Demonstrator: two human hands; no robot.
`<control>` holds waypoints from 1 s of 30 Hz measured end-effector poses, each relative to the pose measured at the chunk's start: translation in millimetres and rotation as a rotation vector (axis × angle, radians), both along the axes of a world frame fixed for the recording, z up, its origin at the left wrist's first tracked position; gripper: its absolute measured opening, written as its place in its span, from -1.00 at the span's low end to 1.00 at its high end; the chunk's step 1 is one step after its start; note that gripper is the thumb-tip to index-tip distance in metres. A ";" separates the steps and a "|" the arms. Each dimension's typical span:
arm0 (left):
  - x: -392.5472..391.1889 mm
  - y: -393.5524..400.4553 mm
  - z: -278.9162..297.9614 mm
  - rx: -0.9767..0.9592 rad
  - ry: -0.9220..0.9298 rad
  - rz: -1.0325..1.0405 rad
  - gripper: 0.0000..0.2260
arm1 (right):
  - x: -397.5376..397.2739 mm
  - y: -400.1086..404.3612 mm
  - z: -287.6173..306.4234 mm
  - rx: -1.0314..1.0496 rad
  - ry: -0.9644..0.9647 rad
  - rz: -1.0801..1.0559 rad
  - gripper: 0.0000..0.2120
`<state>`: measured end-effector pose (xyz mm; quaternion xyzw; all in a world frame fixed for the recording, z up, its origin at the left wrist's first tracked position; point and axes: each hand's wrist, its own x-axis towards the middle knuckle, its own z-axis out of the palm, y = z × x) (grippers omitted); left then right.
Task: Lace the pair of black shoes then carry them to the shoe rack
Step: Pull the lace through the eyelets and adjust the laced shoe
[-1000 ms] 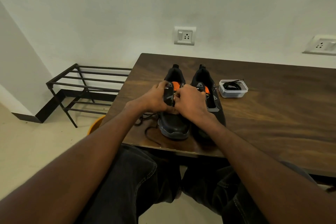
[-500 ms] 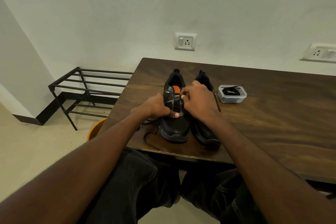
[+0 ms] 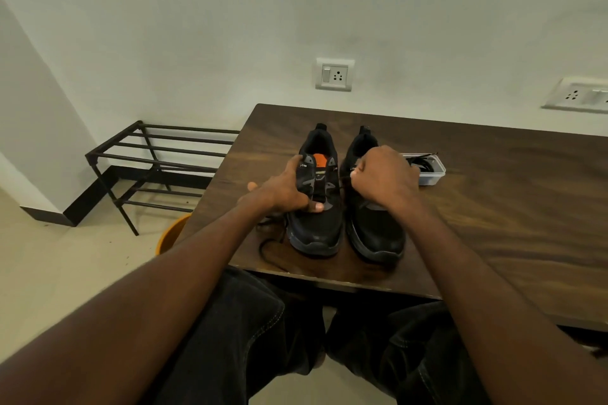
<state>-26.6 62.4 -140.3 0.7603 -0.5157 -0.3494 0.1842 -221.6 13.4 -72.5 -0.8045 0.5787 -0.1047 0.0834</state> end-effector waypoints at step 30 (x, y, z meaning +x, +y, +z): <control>18.2 -3.1 15.5 -0.020 -0.212 -0.168 0.25 | -8.3 5.9 9.4 -0.093 0.066 -0.051 -0.69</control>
